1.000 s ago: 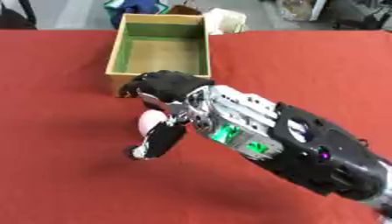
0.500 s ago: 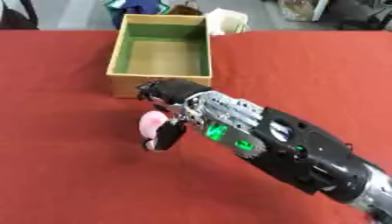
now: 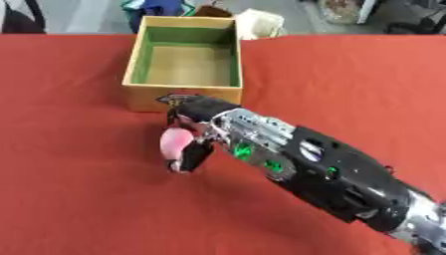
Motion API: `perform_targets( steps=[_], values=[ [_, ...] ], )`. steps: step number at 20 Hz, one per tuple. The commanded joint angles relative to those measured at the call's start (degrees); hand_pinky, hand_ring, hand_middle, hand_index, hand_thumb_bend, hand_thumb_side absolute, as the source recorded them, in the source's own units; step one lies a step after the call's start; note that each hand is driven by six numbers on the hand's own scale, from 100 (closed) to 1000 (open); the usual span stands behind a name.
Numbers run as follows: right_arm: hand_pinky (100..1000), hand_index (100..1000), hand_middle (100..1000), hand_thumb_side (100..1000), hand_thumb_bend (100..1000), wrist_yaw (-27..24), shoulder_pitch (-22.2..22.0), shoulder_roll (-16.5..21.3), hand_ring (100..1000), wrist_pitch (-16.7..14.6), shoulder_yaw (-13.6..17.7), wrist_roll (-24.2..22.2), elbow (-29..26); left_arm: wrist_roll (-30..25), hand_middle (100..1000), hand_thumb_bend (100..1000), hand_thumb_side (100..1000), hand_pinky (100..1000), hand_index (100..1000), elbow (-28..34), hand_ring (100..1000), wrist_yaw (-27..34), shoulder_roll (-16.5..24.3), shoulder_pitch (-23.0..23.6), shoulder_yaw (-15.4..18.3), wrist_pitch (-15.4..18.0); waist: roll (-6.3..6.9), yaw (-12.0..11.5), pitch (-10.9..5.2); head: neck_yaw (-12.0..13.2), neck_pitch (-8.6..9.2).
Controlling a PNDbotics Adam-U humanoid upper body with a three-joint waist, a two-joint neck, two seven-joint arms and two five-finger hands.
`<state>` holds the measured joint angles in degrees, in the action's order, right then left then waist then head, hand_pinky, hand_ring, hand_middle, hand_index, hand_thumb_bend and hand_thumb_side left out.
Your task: Pick up objects on the table and place them in the box.
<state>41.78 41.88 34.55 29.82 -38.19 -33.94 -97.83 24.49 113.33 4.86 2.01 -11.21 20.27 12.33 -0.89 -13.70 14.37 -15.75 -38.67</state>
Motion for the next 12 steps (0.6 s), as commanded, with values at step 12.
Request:
perform_targets(
  steps=[12],
  values=[
    [367, 586, 453, 109, 100, 6.07, 1.63, 0.78, 617, -4.35, -0.24, 3.82, -0.30, -0.13, 390, 100, 775, 419, 564, 1.26, 376, 0.44, 0.80, -0.91, -0.05, 0.34, -0.01, -0.33, -0.77, -0.17, 0.57]
  ],
)
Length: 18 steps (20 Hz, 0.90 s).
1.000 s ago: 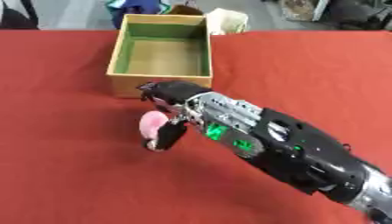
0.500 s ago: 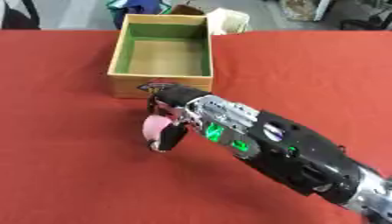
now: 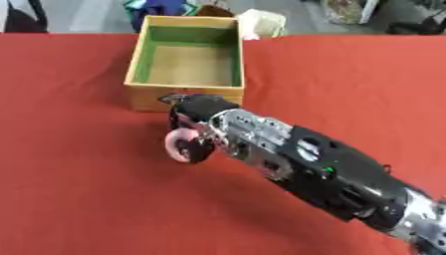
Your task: Pick up objects on the table and place them in the box.
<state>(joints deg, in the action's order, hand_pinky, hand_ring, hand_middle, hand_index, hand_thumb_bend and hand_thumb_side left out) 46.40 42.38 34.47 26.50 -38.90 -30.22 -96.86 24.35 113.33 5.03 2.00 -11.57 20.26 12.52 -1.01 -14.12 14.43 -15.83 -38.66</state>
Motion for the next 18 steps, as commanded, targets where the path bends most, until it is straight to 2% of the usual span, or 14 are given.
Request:
perform_targets(
  steps=[1, 5, 13, 15, 18],
  values=[
    [347, 560, 433, 122, 100, 1.55, 1.17, 1.11, 599, -1.24, 0.54, -0.05, -1.83, 0.01, 390, 100, 775, 419, 564, 1.26, 375, 0.27, 0.80, -0.55, -0.03, 0.13, 0.08, 0.13, -0.83, -0.07, 0.59],
    [261, 456, 373, 211, 100, 1.90, 1.53, 1.94, 550, -0.90, 1.10, 0.37, -4.27, 0.02, 390, 100, 775, 418, 564, 1.26, 375, 0.27, 0.83, -0.51, -0.02, 0.07, 0.09, 0.26, -0.91, 0.00, 0.70],
    [219, 446, 366, 299, 100, 1.49, 2.85, 5.13, 541, 0.28, 3.22, 0.42, -13.30, 0.07, 390, 100, 774, 419, 564, 1.26, 375, 0.25, 1.05, -0.40, 0.05, 0.03, 0.14, 0.58, -1.03, 0.05, 0.63],
    [200, 443, 361, 293, 100, 1.12, 3.49, 6.41, 536, 0.59, 4.70, -0.22, -16.39, 0.08, 390, 100, 774, 419, 564, 1.26, 375, 0.24, 1.06, -0.33, 0.06, 0.01, 0.14, 0.69, -0.93, 0.09, 0.59],
    [184, 443, 358, 275, 100, -0.24, 4.92, 7.57, 533, 0.72, 7.02, 0.81, -17.58, 0.05, 389, 100, 774, 419, 564, 1.26, 375, 0.29, 1.08, -0.27, 0.05, -0.02, 0.22, 0.81, -0.70, 0.25, 0.59]
  ],
)
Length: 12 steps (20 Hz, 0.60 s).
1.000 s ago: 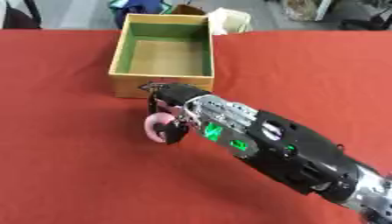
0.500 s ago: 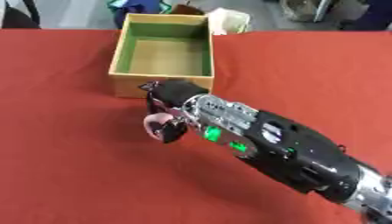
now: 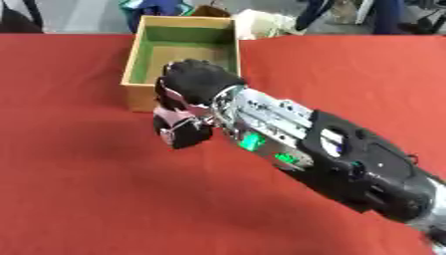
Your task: Pick up objects on the table and place them in the box.
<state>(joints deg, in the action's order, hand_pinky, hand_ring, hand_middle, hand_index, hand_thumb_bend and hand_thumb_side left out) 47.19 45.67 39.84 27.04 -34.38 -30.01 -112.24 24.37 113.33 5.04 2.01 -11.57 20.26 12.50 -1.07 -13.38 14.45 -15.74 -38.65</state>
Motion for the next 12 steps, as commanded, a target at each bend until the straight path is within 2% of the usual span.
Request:
perform_targets(
  steps=[1, 6, 12],
  values=[
    [179, 442, 355, 274, 100, -1.47, 2.19, 2.60, 532, 0.25, 3.21, 1.25, -2.27, 0.01, 389, 100, 774, 419, 563, 1.26, 374, 0.31, 1.07, -0.24, 0.04, -0.01, 0.31, 0.10, -0.63, 0.23, 0.60],
    [164, 459, 367, 256, 100, -3.43, 4.75, 3.93, 531, 0.93, 5.69, 3.69, -2.35, -0.11, 389, 100, 774, 420, 564, 1.26, 374, 0.44, 0.97, -0.09, 0.02, -0.08, 0.41, 0.15, -0.26, 0.42, 0.88],
    [164, 487, 387, 237, 100, -4.21, 6.58, 4.70, 536, 2.14, 7.07, 4.48, -2.35, -0.27, 388, 100, 773, 420, 564, 1.26, 374, 0.78, 0.93, 0.04, -0.03, -0.13, 0.59, 0.06, 0.19, 0.59, 1.84]
  ],
)
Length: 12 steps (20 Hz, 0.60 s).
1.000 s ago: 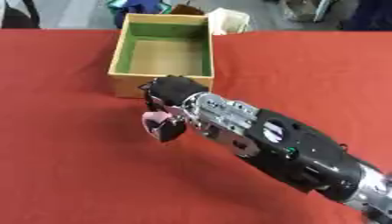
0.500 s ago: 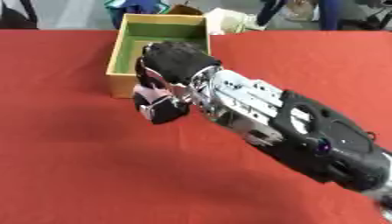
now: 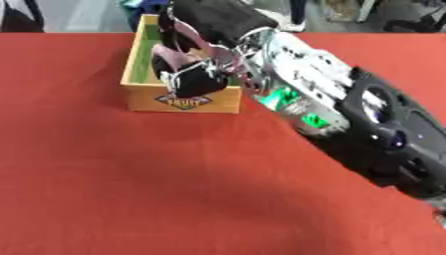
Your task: Pick up objects on the table and place them in the box.
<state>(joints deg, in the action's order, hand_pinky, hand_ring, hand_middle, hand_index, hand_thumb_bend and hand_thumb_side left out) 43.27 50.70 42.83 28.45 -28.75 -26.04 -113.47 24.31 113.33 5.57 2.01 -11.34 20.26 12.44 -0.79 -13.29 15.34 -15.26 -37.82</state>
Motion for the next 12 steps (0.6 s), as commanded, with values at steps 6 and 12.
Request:
perform_targets(
  steps=[6, 12],
  values=[
    [172, 521, 418, 180, 100, 4.24, 5.46, -0.24, 549, 3.47, 1.76, 1.93, 3.26, -0.58, 387, 100, 773, 420, 563, 1.26, 373, 0.55, 0.79, -0.09, -0.27, -0.12, 0.62, -0.74, 0.00, -0.23, 2.59],
    [196, 587, 469, 169, 100, 5.59, 9.41, -4.16, 570, 1.71, 1.34, 7.12, 13.45, -0.95, 386, 100, 771, 421, 562, 1.26, 372, 0.93, 0.56, -0.28, -0.45, -0.08, 0.63, -1.70, 1.43, -0.78, 4.66]
  ],
)
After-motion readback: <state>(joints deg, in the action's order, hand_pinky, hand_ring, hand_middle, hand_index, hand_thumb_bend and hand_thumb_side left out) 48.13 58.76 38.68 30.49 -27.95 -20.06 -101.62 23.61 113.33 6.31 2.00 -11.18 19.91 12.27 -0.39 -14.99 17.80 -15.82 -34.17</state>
